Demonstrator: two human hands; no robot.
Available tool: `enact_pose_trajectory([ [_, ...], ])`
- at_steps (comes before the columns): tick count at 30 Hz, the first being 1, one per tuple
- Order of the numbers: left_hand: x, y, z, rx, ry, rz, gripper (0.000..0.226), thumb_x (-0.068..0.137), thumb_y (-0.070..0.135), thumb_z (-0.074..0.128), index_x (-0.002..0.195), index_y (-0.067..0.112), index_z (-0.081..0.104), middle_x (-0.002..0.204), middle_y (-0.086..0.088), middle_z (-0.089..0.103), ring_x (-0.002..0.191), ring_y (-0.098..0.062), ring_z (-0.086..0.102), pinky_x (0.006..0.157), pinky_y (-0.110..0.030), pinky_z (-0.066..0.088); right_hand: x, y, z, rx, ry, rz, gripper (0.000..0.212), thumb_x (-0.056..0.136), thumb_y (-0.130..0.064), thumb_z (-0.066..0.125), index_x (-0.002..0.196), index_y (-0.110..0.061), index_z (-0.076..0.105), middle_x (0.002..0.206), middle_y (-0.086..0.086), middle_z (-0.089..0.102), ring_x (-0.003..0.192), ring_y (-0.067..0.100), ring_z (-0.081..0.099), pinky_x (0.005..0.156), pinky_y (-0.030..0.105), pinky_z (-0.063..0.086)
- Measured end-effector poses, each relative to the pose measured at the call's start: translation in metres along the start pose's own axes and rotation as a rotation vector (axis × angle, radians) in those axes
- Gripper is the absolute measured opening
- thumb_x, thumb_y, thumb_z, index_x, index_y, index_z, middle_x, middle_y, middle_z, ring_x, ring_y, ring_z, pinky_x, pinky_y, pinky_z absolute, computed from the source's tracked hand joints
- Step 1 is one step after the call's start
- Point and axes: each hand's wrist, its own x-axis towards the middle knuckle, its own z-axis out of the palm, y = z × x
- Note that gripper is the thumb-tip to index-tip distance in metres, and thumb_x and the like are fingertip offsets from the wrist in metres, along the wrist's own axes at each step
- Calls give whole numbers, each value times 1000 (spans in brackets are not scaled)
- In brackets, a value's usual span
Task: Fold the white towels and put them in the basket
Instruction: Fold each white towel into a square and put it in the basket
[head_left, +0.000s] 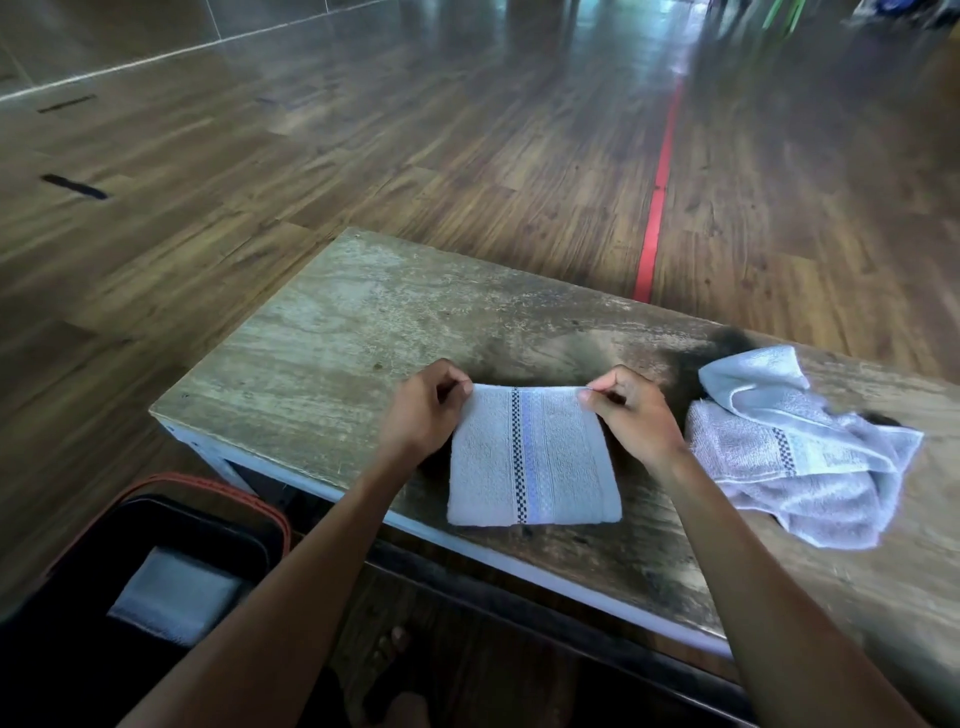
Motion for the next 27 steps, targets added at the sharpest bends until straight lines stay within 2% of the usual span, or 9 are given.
enact_pose_trajectory([
  [4, 3, -3, 3, 24, 14, -38, 6, 86, 26, 63, 81, 27, 62, 83, 13, 67, 80, -8, 62, 68, -29, 52, -1, -10, 4, -216, 25, -9, 14, 84, -28, 69, 84, -23, 56, 97, -5, 64, 101, 15, 59, 94, 38, 45],
  [8, 7, -2, 1, 43, -34, -80, 4, 83, 25, 66, 80, 23, 67, 80, 11, 68, 79, -8, 63, 72, -32, 55, -5, -41, 8, -799, 22, -130, 7, 91, -21, 59, 95, -25, 57, 114, -1, 55, 110, 21, 48, 99, 35, 36],
  [10, 8, -1, -1, 43, -52, -100, 6, 84, 25, 67, 79, 21, 68, 82, 8, 69, 80, -9, 64, 71, -31, 54, -12, -53, 20, -999, -60, -119, 18, 95, -17, 51, 109, -20, 62, 117, 0, 57, 106, 19, 47, 98, 33, 36],
  [12, 7, 0, -3, 39, -52, -107, 8, 84, 26, 66, 79, 20, 68, 83, 8, 69, 81, -10, 64, 68, -27, 51, -21, -55, 34, -1024, -144, -143, 38, 98, -35, 43, 130, -17, 52, 133, 6, 51, 121, 24, 43, 105, 37, 31],
  [14, 4, 2, -3, 34, -42, -108, 8, 85, 27, 66, 80, 21, 68, 83, 8, 67, 81, -8, 62, 66, -24, 47, -30, -51, 44, -975, -281, -82, 65, 97, -56, 29, 150, -20, 23, 154, 14, 26, 142, 29, 20, 115, 42, 18],
  [17, -2, 6, -6, 32, -20, -119, 12, 86, 31, 65, 84, 19, 67, 82, 7, 66, 79, -9, 61, 64, -23, 45, -37, -43, 50, -992, -373, -12, 71, 90, -70, 11, 150, -37, -9, 158, 18, -9, 147, 29, -11, 119, 43, 0],
  [20, -18, 9, -16, 46, 25, -205, 18, 89, 31, 61, 98, 16, 67, 90, 1, 67, 83, -14, 62, 68, -26, 47, -38, -40, 51, -998, -371, -17, 70, 87, -74, 6, 146, -44, -14, 158, 17, -15, 146, 29, -16, 119, 44, -2],
  [24, -73, 21, -39, -138, -87, -319, 22, 98, 23, 48, 108, 8, 60, 74, -8, 66, 47, -13, 58, 43, -20, 43, -36, -48, 56, -992, -411, 19, 76, 79, -83, 7, 144, -49, -15, 156, 22, -17, 144, 34, -19, 118, 45, -2],
  [27, -120, 29, -39, -442, -257, -436, 20, 99, 23, 47, 106, 8, 58, 62, -6, 58, 39, -13, 50, 36, -20, 33, -34, -54, 62, -1004, -424, 48, 81, 76, -86, 8, 144, -49, -17, 154, 26, -18, 143, 39, -20, 116, 47, -5],
])
